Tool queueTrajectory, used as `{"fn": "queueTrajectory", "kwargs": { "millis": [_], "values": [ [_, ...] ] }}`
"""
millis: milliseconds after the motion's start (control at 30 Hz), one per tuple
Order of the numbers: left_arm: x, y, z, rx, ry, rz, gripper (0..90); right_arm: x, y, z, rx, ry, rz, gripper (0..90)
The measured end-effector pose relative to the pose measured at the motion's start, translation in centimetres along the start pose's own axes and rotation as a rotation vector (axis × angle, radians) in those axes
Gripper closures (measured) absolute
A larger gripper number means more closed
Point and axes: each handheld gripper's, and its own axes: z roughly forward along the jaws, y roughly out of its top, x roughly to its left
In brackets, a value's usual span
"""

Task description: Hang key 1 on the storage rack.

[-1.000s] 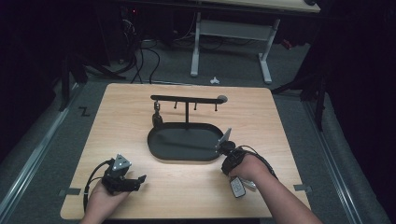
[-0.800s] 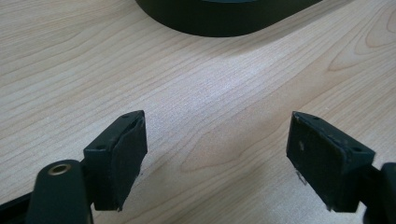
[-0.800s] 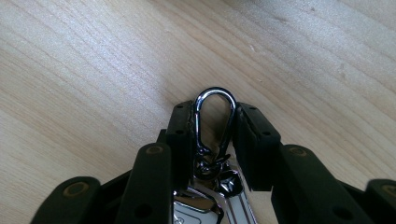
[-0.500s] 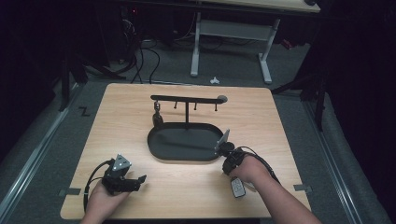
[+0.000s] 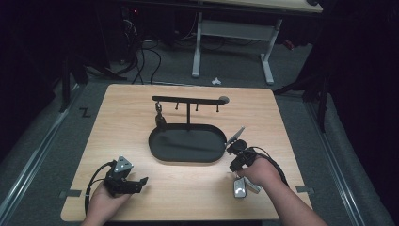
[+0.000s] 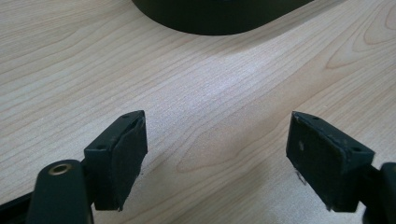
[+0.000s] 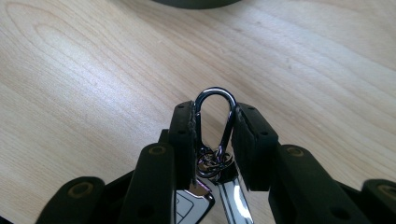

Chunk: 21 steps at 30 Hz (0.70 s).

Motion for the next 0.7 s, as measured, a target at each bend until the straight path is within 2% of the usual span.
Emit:
{"fn": "queueTrajectory", "kwargs": {
  "millis": [400, 700],
  "values": [
    [0.0, 0.0, 0.0, 0.006, -0.006, 0.006, 21.1, -0.5, -0.4, -3.4, -0.097, -0.035, 0.040, 69.8],
    [0.0, 0.0, 0.0, 0.004, -0.002, 0.003, 21.1, -0.8, 0.1, -5.4, -0.165, -0.050, 0.045, 69.9]
  ]
}}
